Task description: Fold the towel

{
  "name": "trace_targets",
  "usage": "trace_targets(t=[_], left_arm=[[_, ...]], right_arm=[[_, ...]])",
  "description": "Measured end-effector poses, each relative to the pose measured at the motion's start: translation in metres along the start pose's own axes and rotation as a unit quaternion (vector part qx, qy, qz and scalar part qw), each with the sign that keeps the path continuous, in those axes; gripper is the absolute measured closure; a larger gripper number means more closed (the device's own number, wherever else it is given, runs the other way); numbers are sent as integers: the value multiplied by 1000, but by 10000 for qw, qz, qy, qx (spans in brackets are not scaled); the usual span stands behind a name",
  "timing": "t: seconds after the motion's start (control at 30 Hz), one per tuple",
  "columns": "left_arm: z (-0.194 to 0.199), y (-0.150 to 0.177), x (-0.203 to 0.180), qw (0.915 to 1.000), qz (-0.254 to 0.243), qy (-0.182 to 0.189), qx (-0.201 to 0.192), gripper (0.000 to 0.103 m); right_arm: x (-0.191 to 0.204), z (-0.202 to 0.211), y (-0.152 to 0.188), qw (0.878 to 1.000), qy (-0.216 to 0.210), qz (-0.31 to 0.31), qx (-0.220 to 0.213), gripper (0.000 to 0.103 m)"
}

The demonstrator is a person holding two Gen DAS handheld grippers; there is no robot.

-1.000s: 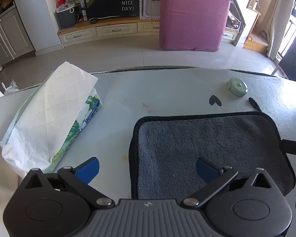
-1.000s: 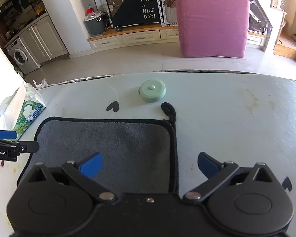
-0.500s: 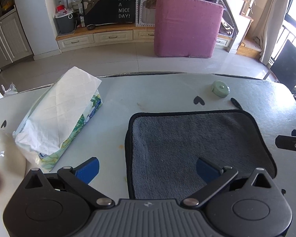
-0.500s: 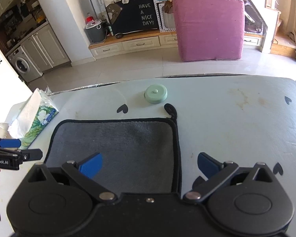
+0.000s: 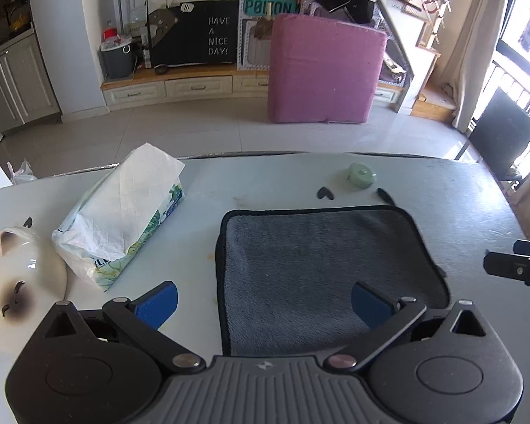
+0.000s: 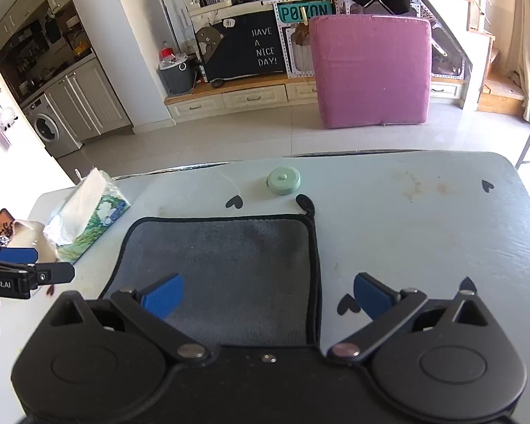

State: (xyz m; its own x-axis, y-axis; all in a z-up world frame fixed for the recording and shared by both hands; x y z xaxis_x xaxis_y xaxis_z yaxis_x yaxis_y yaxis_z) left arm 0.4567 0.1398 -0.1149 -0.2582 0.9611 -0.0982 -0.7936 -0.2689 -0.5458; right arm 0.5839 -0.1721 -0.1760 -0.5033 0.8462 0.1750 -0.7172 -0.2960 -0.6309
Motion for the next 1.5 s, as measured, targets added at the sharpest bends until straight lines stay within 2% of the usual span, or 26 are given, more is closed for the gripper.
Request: trace_targets(t=[0.7, 1.5], left_arm=[[109, 48, -28, 9977, -8, 183, -646, 0], [216, 153, -51, 9915, -78, 461, -1214, 0]], right_arm=[[16, 102, 42, 9977, -221, -30, -643, 0], [34, 217, 135, 9906, -388, 198, -1295, 0]])
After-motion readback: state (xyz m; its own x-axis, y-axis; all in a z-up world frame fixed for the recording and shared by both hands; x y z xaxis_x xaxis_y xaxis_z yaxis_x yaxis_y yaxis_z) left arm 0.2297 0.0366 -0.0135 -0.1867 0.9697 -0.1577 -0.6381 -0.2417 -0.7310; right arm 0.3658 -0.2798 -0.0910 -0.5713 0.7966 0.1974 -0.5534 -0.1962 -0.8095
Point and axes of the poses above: each gripper's, at about its wrist camera, not at the fingertips, and z roughly against the way its jaws point, x to its left, y to its underside, the point moved 7 cm from there along -z, roughly the way its jaws point, and after that the axes turned 2 degrees about z, right-handed, at the moved point
